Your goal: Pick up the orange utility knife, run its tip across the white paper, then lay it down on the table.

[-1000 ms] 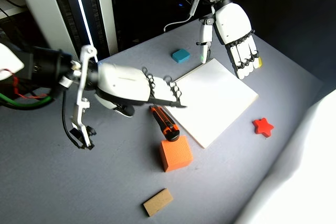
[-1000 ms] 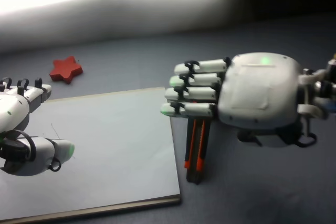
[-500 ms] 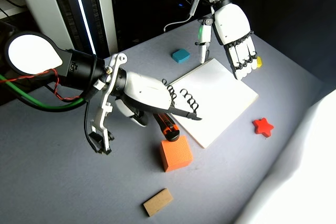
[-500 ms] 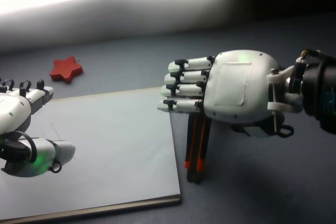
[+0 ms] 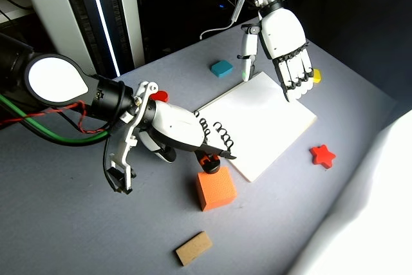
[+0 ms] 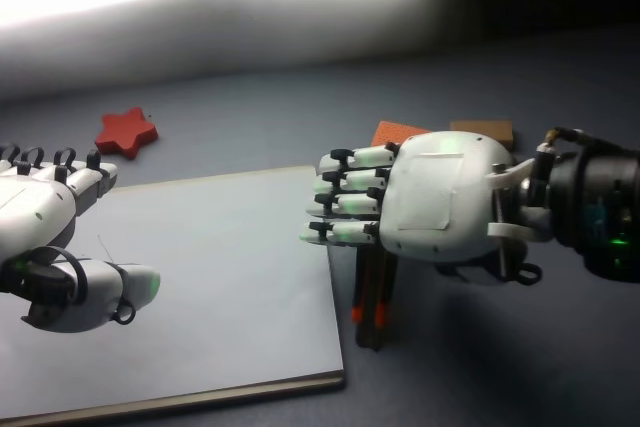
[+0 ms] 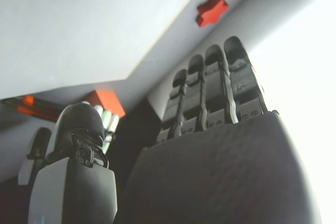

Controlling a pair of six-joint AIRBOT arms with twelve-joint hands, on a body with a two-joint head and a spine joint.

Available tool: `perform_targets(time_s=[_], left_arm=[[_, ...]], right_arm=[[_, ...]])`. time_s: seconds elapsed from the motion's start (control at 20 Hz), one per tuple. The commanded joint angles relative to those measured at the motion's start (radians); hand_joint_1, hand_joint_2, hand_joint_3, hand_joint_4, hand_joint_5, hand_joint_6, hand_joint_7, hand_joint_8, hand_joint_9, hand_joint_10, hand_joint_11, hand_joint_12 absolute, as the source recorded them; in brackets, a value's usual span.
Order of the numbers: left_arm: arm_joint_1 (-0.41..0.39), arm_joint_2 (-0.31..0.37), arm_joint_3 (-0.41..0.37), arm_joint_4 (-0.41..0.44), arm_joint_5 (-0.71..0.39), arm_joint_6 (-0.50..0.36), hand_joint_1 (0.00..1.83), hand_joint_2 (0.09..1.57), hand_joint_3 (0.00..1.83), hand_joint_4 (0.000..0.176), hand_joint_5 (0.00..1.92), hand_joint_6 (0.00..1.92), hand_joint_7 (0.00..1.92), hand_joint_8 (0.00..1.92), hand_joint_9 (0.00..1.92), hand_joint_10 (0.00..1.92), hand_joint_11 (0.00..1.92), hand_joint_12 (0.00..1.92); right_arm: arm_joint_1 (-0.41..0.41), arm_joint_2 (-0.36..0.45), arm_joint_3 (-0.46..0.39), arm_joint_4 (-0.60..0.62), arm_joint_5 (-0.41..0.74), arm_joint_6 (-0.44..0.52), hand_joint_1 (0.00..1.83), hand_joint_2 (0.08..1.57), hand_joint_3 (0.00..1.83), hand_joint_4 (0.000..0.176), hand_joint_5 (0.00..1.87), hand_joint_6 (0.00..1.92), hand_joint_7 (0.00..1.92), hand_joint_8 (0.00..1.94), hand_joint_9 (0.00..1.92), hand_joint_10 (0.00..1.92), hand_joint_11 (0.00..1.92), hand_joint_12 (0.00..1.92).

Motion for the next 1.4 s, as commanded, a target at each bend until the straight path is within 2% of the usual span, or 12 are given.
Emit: perform_targets(time_s=[0.0, 0.15, 0.35, 0.55, 0.65, 1.0, 1.05, 1.1, 1.15, 1.2, 1.25, 1.35], left_arm=[[-0.008, 0.003, 0.003, 0.056, -0.047, 0.005, 0.20, 1.24, 0.00, 0.000, 0.00, 0.00, 0.07, 0.01, 0.08, 0.00, 0.00, 0.20], [-0.006, 0.002, 0.003, 0.056, -0.047, 0.012, 0.19, 1.24, 0.00, 0.000, 0.00, 0.00, 0.06, 0.00, 0.07, 0.00, 0.00, 0.18], [-0.006, 0.002, 0.001, 0.056, -0.047, 0.015, 0.22, 1.23, 0.00, 0.000, 0.01, 0.00, 0.07, 0.00, 0.08, 0.01, 0.00, 0.25], [0.000, -0.007, 0.005, 0.056, -0.043, 0.015, 0.17, 1.24, 0.00, 0.000, 0.00, 0.00, 0.05, 0.00, 0.05, 0.00, 0.00, 0.14], [0.001, -0.008, 0.009, 0.058, -0.033, 0.015, 0.16, 1.24, 0.00, 0.000, 0.00, 0.00, 0.07, 0.00, 0.07, 0.01, 0.00, 0.20], [-0.011, -0.014, 0.009, 0.061, -0.041, 0.015, 0.14, 1.25, 0.00, 0.000, 0.00, 0.00, 0.06, 0.01, 0.07, 0.00, 0.00, 0.17], [-0.011, -0.014, 0.009, 0.061, -0.041, 0.015, 0.15, 1.25, 0.00, 0.000, 0.00, 0.00, 0.06, 0.00, 0.08, 0.01, 0.00, 0.19], [-0.011, -0.014, 0.009, 0.061, -0.041, 0.015, 0.17, 1.25, 0.00, 0.000, 0.00, 0.00, 0.06, 0.00, 0.07, 0.00, 0.00, 0.17], [-0.011, -0.014, 0.009, 0.061, -0.042, 0.015, 0.17, 1.24, 0.00, 0.000, 0.00, 0.00, 0.08, 0.00, 0.09, 0.01, 0.00, 0.21], [-0.011, -0.014, 0.008, 0.061, -0.042, 0.015, 0.16, 1.24, 0.00, 0.000, 0.00, 0.00, 0.07, 0.00, 0.09, 0.01, 0.00, 0.22], [-0.011, -0.014, 0.007, 0.061, -0.042, 0.015, 0.16, 1.25, 0.00, 0.000, 0.00, 0.00, 0.08, 0.00, 0.09, 0.00, 0.00, 0.22], [-0.011, -0.015, 0.005, 0.061, -0.043, 0.015, 0.16, 1.25, 0.00, 0.000, 0.00, 0.00, 0.08, 0.00, 0.08, 0.00, 0.00, 0.22]], right_arm=[[0.003, -0.003, 0.013, 0.001, 0.054, -0.005, 1.21, 1.08, 0.00, 0.000, 0.00, 0.00, 0.00, 0.00, 0.00, 0.00, 0.00, 0.00], [0.003, -0.027, 0.039, 0.001, 0.068, -0.009, 1.24, 1.06, 0.00, 0.000, 0.00, 0.00, 0.00, 0.00, 0.00, 0.00, 0.00, 0.00], [-0.005, -0.049, 0.044, 0.000, 0.069, -0.017, 1.21, 1.15, 0.03, 0.000, 0.00, 0.00, 0.00, 0.00, 0.00, 0.00, 0.00, 0.00], [-0.024, -0.062, 0.056, -0.028, 0.056, -0.022, 1.18, 1.20, 0.05, 0.000, 0.00, 0.00, 0.00, 0.00, 0.00, 0.00, 0.00, 0.00], [-0.031, -0.069, 0.074, -0.042, 0.057, -0.022, 1.18, 1.22, 0.05, 0.000, 0.00, 0.00, 0.00, 0.00, 0.00, 0.00, 0.00, 0.00], [-0.038, -0.080, 0.122, -0.044, 0.098, -0.027, 1.19, 1.33, 0.08, 0.000, 0.00, 0.00, 0.01, 0.00, 0.00, 0.00, 0.00, 0.00], [-0.038, -0.080, 0.122, -0.044, 0.100, -0.027, 1.14, 1.35, 0.01, 0.000, 0.09, 0.01, 0.13, 0.00, 0.11, 0.03, 0.00, 0.20], [-0.037, -0.080, 0.122, -0.044, 0.106, -0.027, 1.18, 1.27, 0.00, 0.000, 0.36, 0.13, 0.44, 0.13, 0.38, 0.23, 0.00, 0.97], [-0.035, -0.080, 0.122, -0.044, 0.111, -0.028, 1.20, 1.26, 0.00, 0.000, 0.43, 0.44, 0.44, 0.53, 0.33, 0.78, 0.00, 1.40], [-0.033, -0.080, 0.122, -0.044, 0.116, -0.028, 1.12, 1.32, 0.00, 0.000, 0.62, 1.21, 0.53, 1.49, 0.34, 1.43, 0.13, 1.82], [-0.031, -0.079, 0.122, -0.044, 0.119, -0.028, 1.13, 1.34, 0.00, 0.000, 0.63, 1.36, 0.55, 1.79, 0.44, 1.82, 0.38, 1.90], [-0.028, -0.079, 0.122, -0.044, 0.124, -0.028, 1.13, 1.35, 0.01, 0.000, 0.57, 1.46, 0.61, 1.88, 0.75, 1.92, 0.71, 1.92]])
